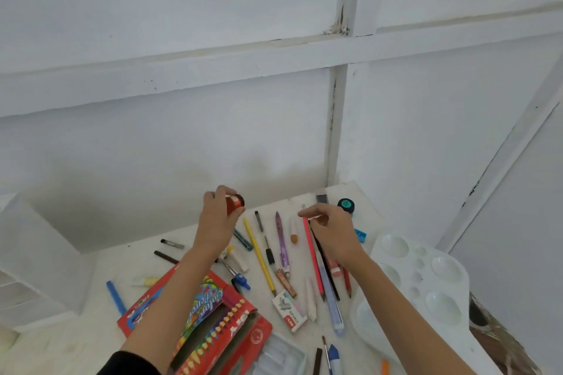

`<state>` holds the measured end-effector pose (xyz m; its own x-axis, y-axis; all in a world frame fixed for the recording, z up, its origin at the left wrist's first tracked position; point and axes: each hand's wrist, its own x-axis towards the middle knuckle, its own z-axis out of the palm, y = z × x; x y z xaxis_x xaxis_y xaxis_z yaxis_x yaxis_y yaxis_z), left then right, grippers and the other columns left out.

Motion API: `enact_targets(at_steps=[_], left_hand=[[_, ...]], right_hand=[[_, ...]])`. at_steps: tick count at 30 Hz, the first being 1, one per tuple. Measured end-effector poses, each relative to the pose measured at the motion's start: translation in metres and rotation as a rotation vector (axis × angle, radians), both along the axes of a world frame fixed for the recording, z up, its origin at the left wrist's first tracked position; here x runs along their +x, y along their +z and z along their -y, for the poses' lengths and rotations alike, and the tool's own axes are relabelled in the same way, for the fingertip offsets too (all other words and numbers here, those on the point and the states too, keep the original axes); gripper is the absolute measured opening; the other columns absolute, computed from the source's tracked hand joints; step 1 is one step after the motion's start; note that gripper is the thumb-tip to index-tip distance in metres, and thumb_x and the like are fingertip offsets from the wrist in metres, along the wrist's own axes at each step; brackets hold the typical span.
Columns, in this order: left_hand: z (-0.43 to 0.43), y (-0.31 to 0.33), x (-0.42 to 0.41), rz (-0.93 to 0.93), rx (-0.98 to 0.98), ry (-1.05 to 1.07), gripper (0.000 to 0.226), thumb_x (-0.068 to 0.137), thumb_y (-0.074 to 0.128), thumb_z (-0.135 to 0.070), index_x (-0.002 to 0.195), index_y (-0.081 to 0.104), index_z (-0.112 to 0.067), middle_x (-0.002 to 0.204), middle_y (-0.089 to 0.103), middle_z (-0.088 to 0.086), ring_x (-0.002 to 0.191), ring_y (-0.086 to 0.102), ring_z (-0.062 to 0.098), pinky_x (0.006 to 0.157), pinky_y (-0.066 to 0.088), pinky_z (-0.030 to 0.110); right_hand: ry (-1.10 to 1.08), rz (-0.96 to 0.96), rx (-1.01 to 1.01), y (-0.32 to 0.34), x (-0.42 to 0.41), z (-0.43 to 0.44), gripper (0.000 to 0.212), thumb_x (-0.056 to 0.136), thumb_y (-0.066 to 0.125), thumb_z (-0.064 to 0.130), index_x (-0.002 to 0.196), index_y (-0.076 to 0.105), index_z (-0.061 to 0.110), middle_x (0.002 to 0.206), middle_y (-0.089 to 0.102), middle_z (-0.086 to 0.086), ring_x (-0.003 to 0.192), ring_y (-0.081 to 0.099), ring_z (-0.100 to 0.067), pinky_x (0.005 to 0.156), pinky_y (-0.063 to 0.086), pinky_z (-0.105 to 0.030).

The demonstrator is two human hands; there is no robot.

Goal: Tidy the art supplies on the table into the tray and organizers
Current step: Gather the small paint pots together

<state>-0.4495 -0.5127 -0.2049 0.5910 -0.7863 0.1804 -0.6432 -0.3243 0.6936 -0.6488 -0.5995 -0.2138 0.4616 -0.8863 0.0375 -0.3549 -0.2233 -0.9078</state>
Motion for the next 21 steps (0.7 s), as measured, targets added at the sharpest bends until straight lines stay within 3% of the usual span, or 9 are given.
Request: enact_targets(at_steps=[3,7,12,16,21], left_hand=[[0.025,0.008,-0.030,-0.221,-0.137,-0.116,0.027,0.089,0.061,-0.014,0.111,0.045,-0.016,0.102,0.054,0.006,0.083,0.059,0.022,0.063,0.044,0.013],[0.050,0.008,-0.068,-0.425,-0.207,-0.228,0.038,0.091,0.057,-0.011,0.123,0.040,-0.022,0.101,0.052,0.004,0.076,0.058,0.014,0.063,0.044,0.010],[0.063,-0.005,-0.091,-0.385,-0.213,-0.254,0.030,0.089,0.062,-0.016,0.117,0.055,-0.023,0.114,0.054,0.003,0.086,0.054,-0.006,0.077,0.042,0.004],[0.056,-0.006,-0.095,-0.407,-0.219,-0.243,0.029,0.086,0.067,-0.015,0.113,0.058,-0.022,0.114,0.056,0.001,0.090,0.055,-0.002,0.077,0.047,0.011],[0.025,-0.001,-0.091,-0.439,-0.224,-0.181,0.044,0.085,0.069,-0.017,0.124,0.050,-0.027,0.115,0.054,0.001,0.099,0.058,0.011,0.088,0.048,0.022]], right_hand=[[-0.147,0.042,-0.057,-0.001,-0.011,0.017,0.033,0.084,0.050,-0.009,0.093,0.069,0.016,0.100,0.065,0.000,0.073,0.054,-0.003,0.064,0.044,-0.010],[-0.278,-0.014,-0.212,-0.013,-0.025,0.038,0.032,0.080,0.057,-0.007,0.100,0.066,0.016,0.105,0.060,-0.005,0.095,0.055,-0.018,0.079,0.042,-0.017],[-0.214,-0.219,-0.195,-0.034,-0.029,0.060,0.042,0.081,0.066,0.009,0.121,0.055,0.014,0.117,0.051,-0.007,0.114,0.042,-0.023,0.089,0.031,-0.018],[-0.217,-0.214,-0.219,-0.041,-0.026,0.065,0.037,0.079,0.069,0.013,0.114,0.059,0.012,0.108,0.063,-0.006,0.107,0.053,-0.026,0.093,0.043,-0.031],[-0.249,-0.080,-0.262,-0.024,-0.019,0.043,0.035,0.078,0.071,0.010,0.112,0.060,0.012,0.108,0.063,-0.006,0.105,0.055,-0.024,0.094,0.046,-0.035]])
